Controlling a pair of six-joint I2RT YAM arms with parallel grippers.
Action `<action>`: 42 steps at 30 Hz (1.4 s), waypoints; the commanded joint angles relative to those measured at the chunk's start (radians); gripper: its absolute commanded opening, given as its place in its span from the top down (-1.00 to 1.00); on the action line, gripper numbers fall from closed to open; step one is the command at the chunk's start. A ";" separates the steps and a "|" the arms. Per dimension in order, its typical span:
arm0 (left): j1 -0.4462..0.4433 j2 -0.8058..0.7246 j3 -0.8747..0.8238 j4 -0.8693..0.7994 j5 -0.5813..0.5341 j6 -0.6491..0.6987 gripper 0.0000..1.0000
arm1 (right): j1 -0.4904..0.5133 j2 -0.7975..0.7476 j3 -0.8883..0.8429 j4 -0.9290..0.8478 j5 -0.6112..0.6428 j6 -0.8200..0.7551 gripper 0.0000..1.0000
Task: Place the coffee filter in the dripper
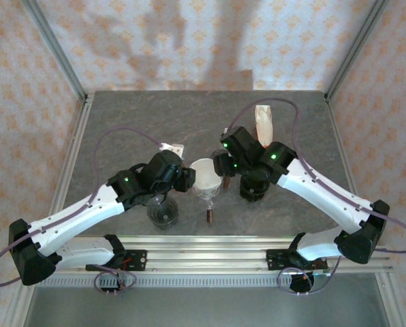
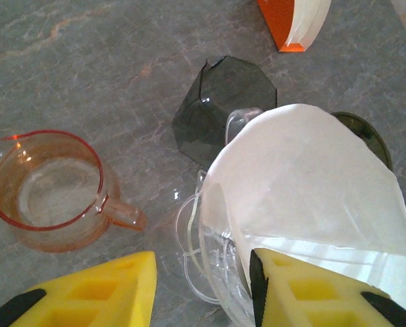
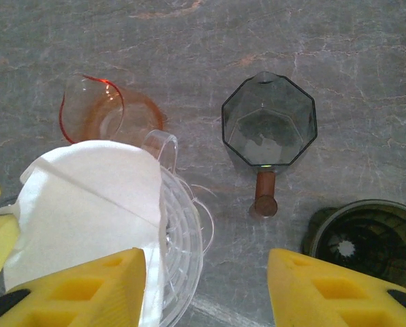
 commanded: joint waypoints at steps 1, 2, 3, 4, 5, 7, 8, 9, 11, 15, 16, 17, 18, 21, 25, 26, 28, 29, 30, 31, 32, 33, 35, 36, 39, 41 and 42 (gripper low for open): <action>-0.005 -0.011 -0.027 0.000 -0.028 0.018 0.18 | -0.009 0.017 -0.021 0.027 -0.006 -0.014 0.00; -0.005 -0.012 -0.032 0.005 -0.028 -0.010 0.18 | -0.011 0.018 -0.027 0.030 -0.008 -0.014 0.00; -0.006 -0.014 -0.036 0.012 -0.023 -0.014 0.18 | -0.011 0.020 -0.034 0.036 -0.012 -0.013 0.00; -0.006 -0.015 -0.040 0.017 -0.020 -0.017 0.17 | -0.012 0.020 -0.040 0.040 -0.014 -0.012 0.00; -0.005 -0.014 -0.042 0.023 -0.016 -0.020 0.17 | -0.012 0.018 -0.047 0.048 -0.018 -0.012 0.00; -0.005 -0.014 -0.045 0.029 -0.011 -0.026 0.17 | -0.012 0.011 -0.059 0.067 -0.036 -0.017 0.00; -0.005 -0.012 -0.046 0.031 -0.008 -0.027 0.16 | -0.013 0.004 -0.069 0.084 -0.045 -0.019 -0.01; -0.006 -0.012 -0.046 0.031 -0.007 -0.027 0.16 | -0.012 -0.005 -0.077 0.095 -0.048 -0.018 -0.04; -0.005 -0.014 -0.048 0.033 -0.006 -0.028 0.16 | -0.012 -0.013 -0.085 0.107 -0.049 -0.017 -0.07; -0.005 -0.022 -0.056 0.040 -0.006 -0.033 0.15 | -0.012 -0.003 -0.108 0.102 -0.050 -0.010 -0.08; -0.005 -0.022 -0.058 0.043 -0.006 -0.034 0.15 | -0.012 -0.002 -0.114 0.102 -0.044 -0.006 -0.07; -0.006 -0.022 -0.060 0.042 -0.007 -0.035 0.15 | -0.014 -0.002 -0.123 0.102 -0.037 0.001 -0.05; -0.005 -0.022 -0.062 0.043 -0.005 -0.037 0.15 | -0.015 -0.002 -0.132 0.103 -0.032 0.006 -0.04; -0.006 -0.022 -0.071 0.049 -0.005 -0.042 0.15 | -0.015 -0.001 -0.149 0.106 -0.020 0.013 0.00; -0.005 -0.029 -0.083 0.062 -0.001 -0.050 0.15 | -0.015 0.004 -0.160 0.109 -0.019 0.018 0.01; -0.005 -0.037 -0.088 0.069 0.002 -0.053 0.15 | -0.015 0.004 -0.158 0.108 -0.019 0.018 0.01; -0.006 -0.061 -0.101 0.098 0.011 -0.062 0.09 | -0.015 0.003 -0.157 0.109 -0.017 0.019 0.01; -0.004 -0.076 -0.109 0.118 0.016 -0.070 0.02 | -0.015 0.003 -0.155 0.108 -0.016 0.019 0.01; -0.004 -0.092 -0.117 0.136 0.018 -0.075 -0.04 | -0.015 0.003 -0.155 0.108 -0.015 0.018 0.01; -0.002 -0.105 -0.125 0.152 0.023 -0.079 -0.10 | -0.015 0.003 -0.154 0.108 -0.015 0.018 0.01; -0.001 -0.120 -0.132 0.174 0.031 -0.083 -0.17 | -0.015 0.003 -0.155 0.109 -0.016 0.020 0.01; 0.003 -0.132 -0.140 0.196 0.044 -0.086 -0.23 | -0.015 0.004 -0.156 0.111 -0.018 0.021 0.01; 0.019 -0.144 -0.146 0.219 0.062 -0.088 -0.29 | -0.015 0.004 -0.157 0.112 -0.020 0.023 0.01; 0.027 -0.142 -0.144 0.215 0.066 -0.086 -0.29 | -0.015 0.004 -0.158 0.113 -0.020 0.024 0.01; 0.046 -0.118 -0.135 0.192 0.074 -0.075 -0.28 | -0.015 0.004 -0.158 0.117 -0.022 0.028 0.01; 0.051 -0.100 -0.138 0.195 0.086 -0.069 -0.27 | -0.015 0.005 -0.158 0.118 -0.025 0.030 0.01; 0.051 -0.094 -0.139 0.195 0.090 -0.068 -0.24 | -0.015 0.005 -0.158 0.118 -0.025 0.030 0.01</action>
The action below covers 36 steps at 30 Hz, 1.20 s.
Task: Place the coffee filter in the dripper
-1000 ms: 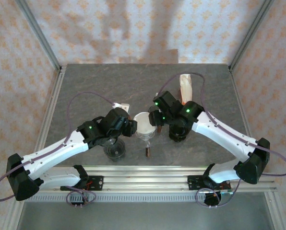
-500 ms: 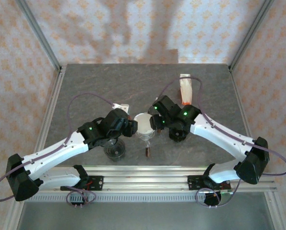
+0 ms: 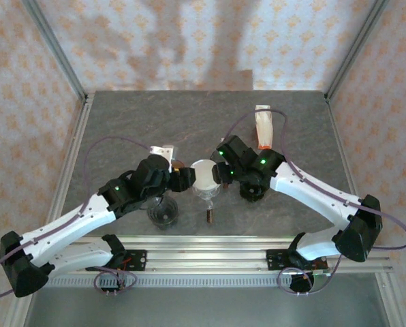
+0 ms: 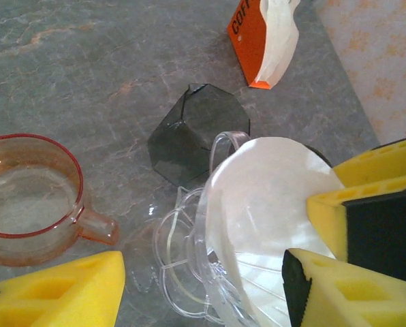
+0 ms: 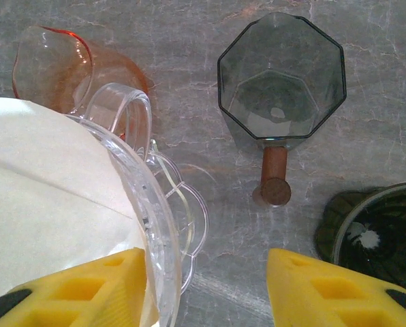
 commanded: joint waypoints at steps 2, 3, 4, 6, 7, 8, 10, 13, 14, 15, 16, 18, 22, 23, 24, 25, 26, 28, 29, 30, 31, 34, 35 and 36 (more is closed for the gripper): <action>0.006 0.030 -0.004 0.007 0.021 0.013 -0.10 | -0.008 -0.013 -0.006 0.013 0.022 0.020 0.01; 0.005 0.033 -0.003 -0.003 0.014 0.011 -0.04 | -0.008 -0.013 -0.008 0.012 0.023 0.022 0.01; 0.005 0.036 -0.002 -0.014 0.005 0.013 0.00 | -0.008 -0.013 -0.009 0.012 0.024 0.022 0.01; 0.005 0.032 -0.007 -0.026 -0.003 0.011 0.07 | -0.008 -0.013 -0.009 0.012 0.027 0.025 0.01; 0.005 0.029 -0.010 -0.029 -0.003 0.013 0.10 | -0.008 -0.014 -0.009 0.011 0.028 0.026 0.01; 0.006 0.026 -0.012 -0.033 0.000 0.013 0.12 | -0.007 -0.013 -0.008 0.009 0.032 0.026 0.01; 0.006 0.022 -0.013 -0.038 0.003 0.014 0.14 | -0.008 -0.012 -0.004 0.007 0.038 0.027 0.01; 0.006 0.022 -0.018 -0.036 0.009 0.014 0.19 | -0.008 -0.009 0.025 0.005 0.046 0.020 -0.05; 0.005 0.022 -0.019 -0.036 0.009 0.013 0.20 | -0.008 -0.005 0.043 0.002 0.044 0.017 -0.08; 0.005 0.022 -0.019 -0.034 0.010 0.011 0.20 | -0.008 0.000 0.060 0.000 0.039 0.012 -0.10; 0.005 0.021 -0.021 -0.033 0.011 0.011 0.21 | -0.008 0.009 0.078 -0.005 0.028 0.007 -0.13; 0.005 0.020 -0.023 -0.028 0.011 0.008 0.21 | -0.008 0.032 0.113 -0.018 0.009 0.001 -0.16; 0.006 0.022 -0.023 -0.025 0.014 0.006 0.21 | -0.008 0.085 0.149 -0.046 -0.017 -0.008 -0.23; 0.005 0.022 -0.023 -0.025 0.013 0.006 0.21 | -0.006 0.096 0.153 -0.054 -0.017 -0.010 -0.24; 0.006 0.022 -0.024 -0.025 0.012 0.007 0.20 | -0.006 0.101 0.152 -0.058 -0.016 -0.012 -0.24; 0.005 0.022 -0.024 -0.024 0.012 0.008 0.20 | -0.006 0.104 0.148 -0.061 -0.018 -0.015 -0.24; 0.005 0.022 -0.024 -0.023 0.012 0.008 0.20 | -0.006 0.105 0.145 -0.063 -0.019 -0.018 -0.25; 0.005 0.022 -0.026 -0.020 0.014 0.008 0.20 | -0.005 0.106 0.134 -0.064 -0.019 -0.025 -0.28; 0.006 0.025 -0.025 -0.019 0.016 0.008 0.20 | -0.005 0.108 0.131 -0.063 -0.022 -0.029 -0.30; 0.005 0.025 -0.024 -0.017 0.017 0.008 0.21 | -0.005 0.111 0.130 -0.063 -0.024 -0.031 -0.33; 0.006 0.026 -0.027 -0.014 0.018 0.006 0.20 | -0.005 0.117 0.128 -0.066 -0.024 -0.033 -0.35; 0.006 0.031 -0.030 -0.008 0.020 0.005 0.20 | -0.002 0.138 0.123 -0.070 -0.031 -0.041 -0.36; 0.006 0.035 -0.030 -0.007 0.021 0.005 0.20 | -0.001 0.148 0.125 -0.076 -0.025 -0.045 -0.36; 0.005 0.035 -0.029 -0.007 0.022 0.005 0.21 | 0.000 0.155 0.125 -0.081 -0.020 -0.050 -0.37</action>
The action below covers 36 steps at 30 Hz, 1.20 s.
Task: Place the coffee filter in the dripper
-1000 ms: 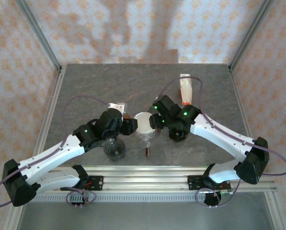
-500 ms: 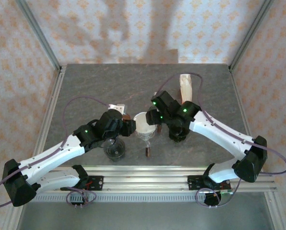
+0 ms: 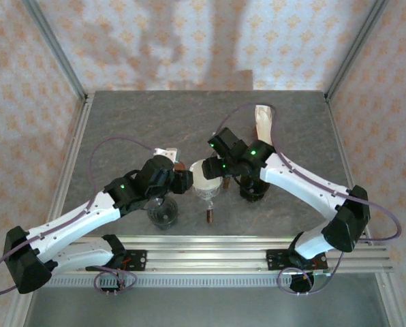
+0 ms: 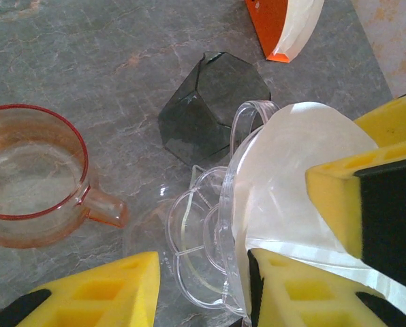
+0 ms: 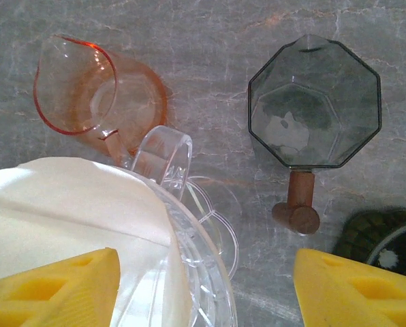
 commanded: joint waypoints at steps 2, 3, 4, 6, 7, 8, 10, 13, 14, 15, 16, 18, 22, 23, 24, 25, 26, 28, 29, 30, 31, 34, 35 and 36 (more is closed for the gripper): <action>0.004 0.004 -0.015 0.014 0.003 0.003 0.20 | 0.002 0.044 -0.011 -0.043 0.017 -0.031 -0.37; 0.004 0.005 -0.015 0.014 0.004 0.003 0.20 | 0.002 0.049 -0.015 -0.043 0.021 -0.033 -0.37; 0.004 0.006 -0.017 0.015 0.005 0.003 0.21 | 0.002 0.055 -0.017 -0.043 0.025 -0.036 -0.37; 0.004 0.008 -0.018 0.018 0.006 0.002 0.21 | 0.002 0.066 -0.020 -0.045 0.032 -0.039 -0.37; 0.004 0.010 -0.018 0.019 0.005 0.002 0.21 | 0.003 0.074 -0.020 -0.045 0.036 -0.041 -0.37; 0.004 0.011 -0.019 0.020 0.007 0.000 0.21 | 0.005 0.081 -0.021 -0.044 0.038 -0.044 -0.37; 0.004 0.012 -0.018 0.021 0.009 0.000 0.21 | 0.008 0.093 -0.023 -0.046 0.045 -0.049 -0.37; 0.004 0.012 -0.019 0.025 0.010 -0.003 0.20 | 0.014 0.111 -0.025 -0.049 0.066 -0.055 -0.37; 0.004 0.013 -0.019 0.024 0.011 -0.003 0.20 | 0.015 0.114 -0.027 -0.048 0.070 -0.056 -0.37; 0.004 0.011 -0.020 0.025 0.012 -0.004 0.20 | 0.017 0.118 -0.030 -0.046 0.074 -0.057 -0.37; 0.004 0.012 -0.020 0.025 0.011 -0.004 0.20 | 0.019 0.122 -0.031 -0.044 0.077 -0.057 -0.37; 0.004 0.010 -0.024 0.031 0.017 -0.010 0.19 | 0.024 0.129 -0.038 -0.039 0.083 -0.057 -0.37; 0.004 -0.018 -0.041 0.062 0.022 -0.030 0.04 | 0.031 0.134 -0.054 -0.024 0.092 -0.049 -0.37; 0.005 -0.028 -0.047 0.075 0.023 -0.034 -0.01 | 0.032 0.134 -0.058 -0.021 0.094 -0.047 -0.37; 0.004 -0.037 -0.054 0.088 0.025 -0.039 -0.06 | 0.034 0.131 -0.060 -0.019 0.095 -0.045 -0.37; 0.004 -0.045 -0.058 0.103 0.028 -0.043 -0.11 | 0.035 0.131 -0.065 -0.016 0.098 -0.043 -0.37; 0.004 -0.050 -0.061 0.110 0.028 -0.044 -0.16 | 0.037 0.131 -0.068 -0.012 0.099 -0.041 -0.37; 0.004 -0.060 -0.066 0.124 0.022 -0.045 -0.23 | 0.038 0.128 -0.073 -0.005 0.102 -0.039 -0.37; 0.004 -0.063 -0.068 0.127 0.018 -0.046 -0.25 | 0.038 0.128 -0.074 -0.002 0.102 -0.039 -0.37; 0.004 -0.064 -0.070 0.129 0.013 -0.044 -0.27 | 0.038 0.128 -0.074 0.001 0.102 -0.036 -0.37; 0.004 -0.062 -0.069 0.129 0.009 -0.044 -0.28 | 0.040 0.128 -0.074 0.003 0.102 -0.033 -0.37; 0.004 -0.046 -0.064 0.119 -0.001 -0.044 -0.28 | 0.042 0.130 -0.070 0.004 0.100 -0.034 -0.37; 0.004 -0.041 -0.060 0.114 -0.002 -0.044 -0.29 | 0.042 0.131 -0.069 0.004 0.101 -0.034 -0.37; 0.004 -0.035 -0.060 0.118 0.001 -0.043 -0.31 | 0.042 0.133 -0.068 0.004 0.102 -0.034 -0.37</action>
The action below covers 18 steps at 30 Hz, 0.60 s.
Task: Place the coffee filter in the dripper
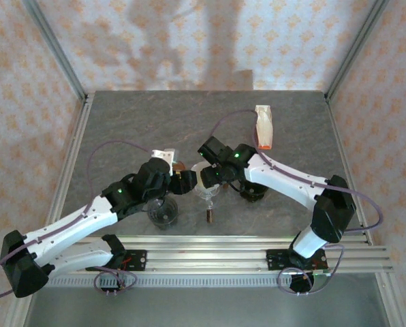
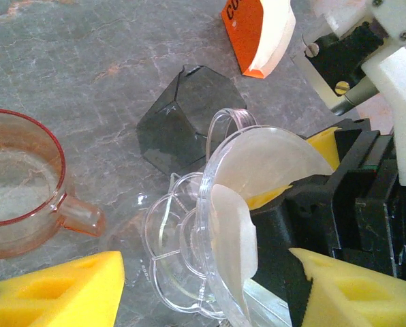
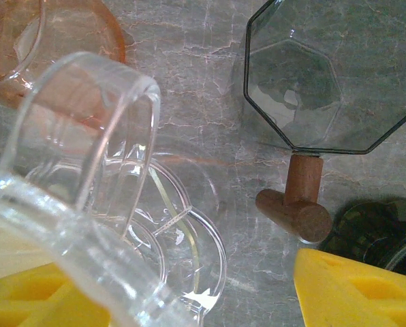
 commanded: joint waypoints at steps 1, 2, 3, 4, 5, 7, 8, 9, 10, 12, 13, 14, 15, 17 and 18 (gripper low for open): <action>0.004 0.015 0.000 0.022 -0.019 -0.005 -0.32 | 0.008 0.026 -0.033 0.010 0.047 0.007 -0.37; 0.005 0.019 0.000 0.021 -0.018 -0.004 -0.33 | 0.008 0.028 -0.033 0.010 0.047 0.006 -0.37; 0.004 0.022 0.003 0.011 -0.020 -0.004 -0.32 | 0.009 0.027 -0.033 0.009 0.049 0.006 -0.37; 0.004 0.029 0.008 -0.002 -0.027 -0.004 -0.30 | 0.008 0.028 -0.033 0.009 0.047 0.007 -0.37; 0.005 0.032 0.012 -0.016 -0.033 -0.003 -0.27 | 0.008 0.028 -0.033 0.011 0.049 0.007 -0.37; 0.004 0.032 0.015 -0.038 -0.052 -0.004 -0.14 | 0.008 0.028 -0.033 0.012 0.049 0.009 -0.37; 0.004 0.031 0.015 -0.047 -0.057 -0.004 -0.10 | 0.008 0.028 -0.033 0.013 0.049 0.009 -0.37; 0.004 0.029 0.015 -0.053 -0.064 -0.004 -0.04 | 0.008 0.028 -0.032 0.013 0.049 0.010 -0.37; 0.004 0.026 0.015 -0.056 -0.065 -0.003 0.00 | 0.008 0.028 -0.031 0.013 0.052 0.010 -0.37; 0.004 0.022 0.015 -0.057 -0.062 -0.001 0.03 | 0.008 0.026 -0.027 0.012 0.055 0.010 -0.37; 0.004 0.022 0.016 -0.057 -0.059 -0.001 0.04 | 0.008 0.023 -0.025 0.013 0.057 0.010 -0.37; 0.004 0.021 0.015 -0.055 -0.056 -0.001 0.04 | 0.008 0.020 -0.021 0.015 0.057 0.009 -0.37; 0.004 0.024 0.017 -0.053 -0.053 0.000 0.05 | 0.008 0.016 -0.015 0.015 0.057 0.010 -0.37; 0.004 0.030 0.018 -0.052 -0.045 -0.001 0.06 | 0.008 0.002 -0.005 0.020 0.058 0.014 -0.37; 0.004 0.033 0.020 -0.050 -0.042 -0.001 0.07 | 0.008 -0.009 0.003 0.020 0.058 0.016 -0.37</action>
